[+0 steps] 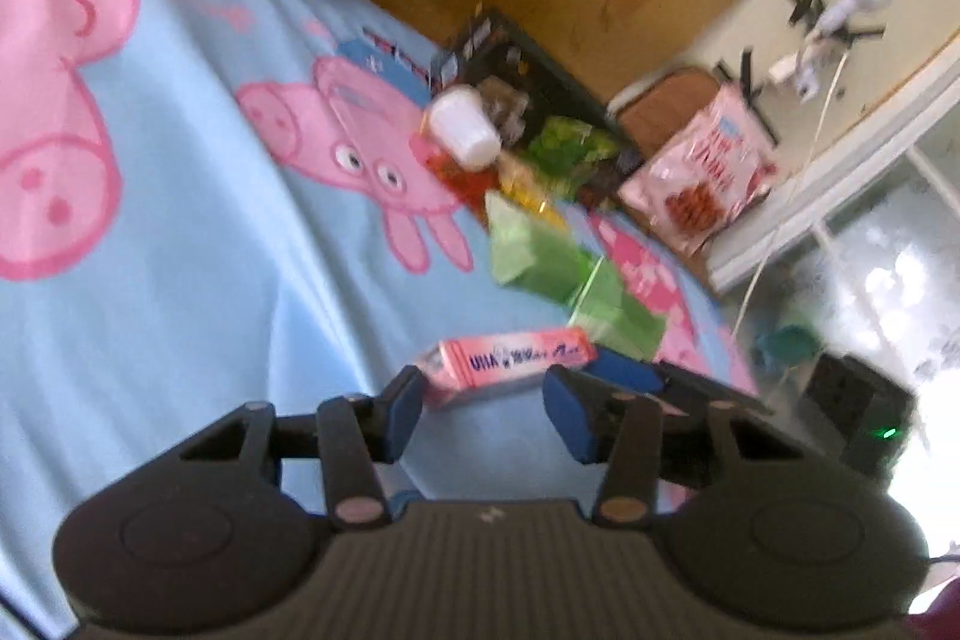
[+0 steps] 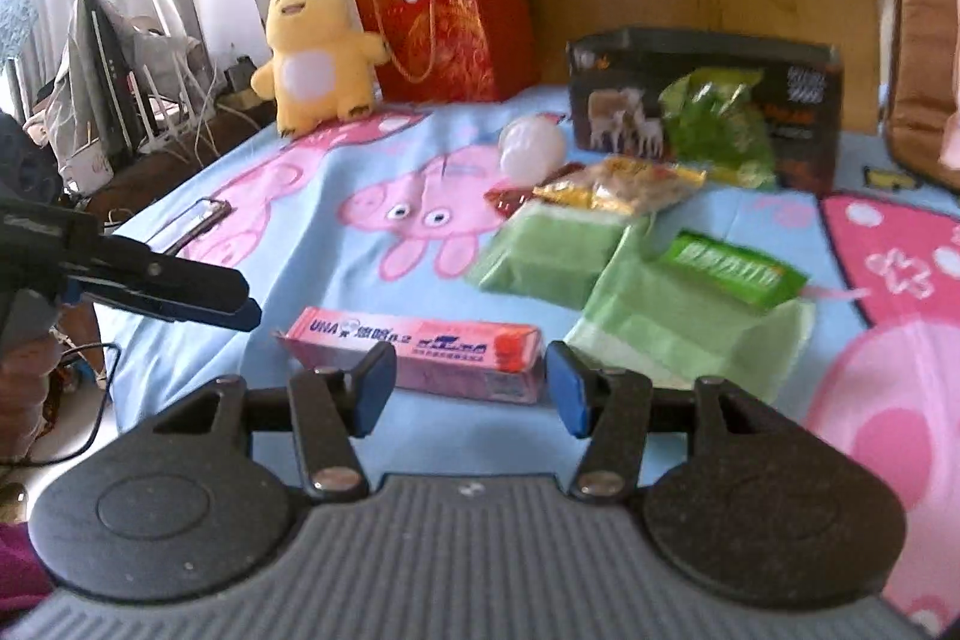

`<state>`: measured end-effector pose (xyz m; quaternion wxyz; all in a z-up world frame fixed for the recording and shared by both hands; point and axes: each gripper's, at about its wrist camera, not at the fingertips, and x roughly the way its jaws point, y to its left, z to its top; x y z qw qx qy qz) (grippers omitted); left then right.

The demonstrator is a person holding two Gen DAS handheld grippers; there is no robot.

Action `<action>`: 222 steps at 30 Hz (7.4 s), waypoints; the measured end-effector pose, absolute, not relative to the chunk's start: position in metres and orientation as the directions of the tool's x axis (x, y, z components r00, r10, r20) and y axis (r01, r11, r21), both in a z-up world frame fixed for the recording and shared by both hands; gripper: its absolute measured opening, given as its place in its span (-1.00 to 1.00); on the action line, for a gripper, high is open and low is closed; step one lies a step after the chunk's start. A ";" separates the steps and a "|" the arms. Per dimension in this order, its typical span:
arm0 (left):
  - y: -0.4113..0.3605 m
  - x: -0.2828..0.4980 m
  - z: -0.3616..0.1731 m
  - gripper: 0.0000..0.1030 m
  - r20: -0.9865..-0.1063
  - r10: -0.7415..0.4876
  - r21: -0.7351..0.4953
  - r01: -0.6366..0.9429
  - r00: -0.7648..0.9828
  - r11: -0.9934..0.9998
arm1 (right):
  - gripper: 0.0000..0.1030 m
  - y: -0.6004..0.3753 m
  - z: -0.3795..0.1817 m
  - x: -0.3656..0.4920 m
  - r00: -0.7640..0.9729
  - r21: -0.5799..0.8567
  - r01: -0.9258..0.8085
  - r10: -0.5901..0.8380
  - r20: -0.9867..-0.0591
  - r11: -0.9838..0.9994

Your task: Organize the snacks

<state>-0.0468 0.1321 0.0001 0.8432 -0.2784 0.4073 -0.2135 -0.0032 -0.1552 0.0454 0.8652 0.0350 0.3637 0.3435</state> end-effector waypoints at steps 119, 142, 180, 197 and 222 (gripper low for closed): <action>0.072 0.153 0.079 0.06 -0.470 -0.566 -0.530 0.296 0.678 0.795 | 0.07 -0.206 0.073 0.139 0.747 0.307 -0.402 0.502 -0.435 0.863; 0.027 0.109 0.025 -0.15 -0.621 -0.574 -0.503 0.290 0.533 0.814 | -0.67 -0.177 0.038 0.091 0.567 0.369 -0.389 0.535 -0.626 0.844; 0.111 0.022 0.003 -0.31 -0.609 -0.575 -0.607 0.146 0.546 0.782 | -0.51 -0.141 0.041 0.023 0.447 0.471 -0.498 0.681 -0.580 0.728; 0.044 0.155 0.100 -0.30 -0.499 -0.569 -0.462 0.355 0.653 0.813 | -0.55 -0.167 0.109 0.088 0.738 0.236 -0.476 0.531 -0.416 0.847; 0.121 0.125 0.024 0.00 -0.561 -0.543 -0.614 0.127 0.625 0.779 | -0.10 -0.115 0.056 0.106 0.561 0.268 -0.558 0.595 -0.575 0.785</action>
